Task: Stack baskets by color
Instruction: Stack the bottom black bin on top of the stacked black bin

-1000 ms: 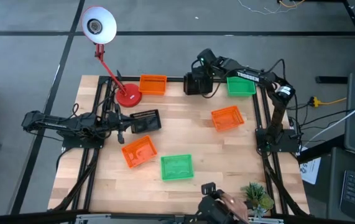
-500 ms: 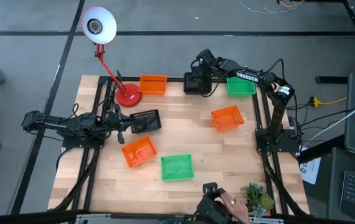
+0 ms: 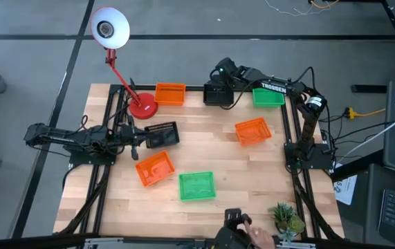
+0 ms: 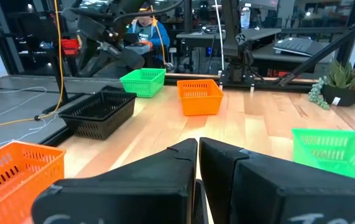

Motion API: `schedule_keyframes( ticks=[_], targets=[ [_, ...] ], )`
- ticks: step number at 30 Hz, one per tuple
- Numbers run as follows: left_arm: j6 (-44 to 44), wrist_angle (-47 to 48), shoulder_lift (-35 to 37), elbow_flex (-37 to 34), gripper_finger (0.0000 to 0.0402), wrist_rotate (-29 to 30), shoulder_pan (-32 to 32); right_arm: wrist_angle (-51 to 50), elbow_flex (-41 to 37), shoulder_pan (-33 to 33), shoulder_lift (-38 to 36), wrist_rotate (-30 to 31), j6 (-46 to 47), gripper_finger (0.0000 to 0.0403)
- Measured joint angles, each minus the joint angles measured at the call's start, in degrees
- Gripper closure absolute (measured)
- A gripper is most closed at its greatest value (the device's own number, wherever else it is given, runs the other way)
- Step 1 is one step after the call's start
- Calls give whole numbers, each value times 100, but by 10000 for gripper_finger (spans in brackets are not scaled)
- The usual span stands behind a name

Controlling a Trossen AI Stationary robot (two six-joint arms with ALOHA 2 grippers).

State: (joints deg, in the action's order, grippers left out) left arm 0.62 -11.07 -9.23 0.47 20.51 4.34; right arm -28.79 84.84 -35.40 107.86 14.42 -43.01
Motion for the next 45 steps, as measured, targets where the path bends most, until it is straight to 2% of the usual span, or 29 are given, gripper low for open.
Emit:
schedule_keyframes(
  ticks=[3, 7, 9, 12, 15, 17, 20, 23, 26, 30, 34, 37, 42, 45],
  targets=[
    [0, 0, 0, -2, 390, 0, 2, -175, 0, 272, -48, -373, 405, 289],
    [0, 0, 0, -1, 390, -1, 1, 197, 0, 851, -147, -2060, 819, 295],
    [-1, -2, -2, -1, 390, 0, 1, 619, 0, 1164, -155, -2694, 1038, 298],
    [-23, -2, 0, 0, 390, -5, 1, 1109, 4, 1624, -137, -2934, 1266, 301],
    [-399, 7, -4, 0, 390, 18, 4, 1087, 4, 2082, -119, -2415, 1511, 301],
    [-631, 420, -13, 89, 391, 426, 5, 816, 4, 2354, -171, -1785, 1600, 302],
    [-1207, 1917, -16, 547, 398, 1098, 7, 311, 4, 2669, -373, -786, 1603, 302],
    [-2189, 3414, -193, 1142, 400, 1347, 4, -397, 4, 2787, -637, -131, 1853, 302],
    [-2972, 4138, -568, 1634, 401, 1104, 4, -1206, 4, 2741, -911, -52, 2357, 302],
    [-3933, 4830, -1104, 2161, 401, 281, 7, -2255, 4, 2503, -1271, -28, 3080, 302],
    [-4830, 5608, -1949, 2415, 401, 76, -8, -2967, 4, 2340, -1669, 210, 3515, 302],
    [-5367, 6043, -2695, 2435, 401, -332, -83, -3360, 2, 2282, -1998, 440, 3678, 302],
    [-5853, 5992, -3947, 2435, 401, -445, -359, -3466, 2, 2276, -2560, 515, 3830, 302],
    [-5865, 5337, -4690, 2435, 401, -445, -696, -3440, 2, 2285, -2830, 504, 3843, 302]
  ],
)
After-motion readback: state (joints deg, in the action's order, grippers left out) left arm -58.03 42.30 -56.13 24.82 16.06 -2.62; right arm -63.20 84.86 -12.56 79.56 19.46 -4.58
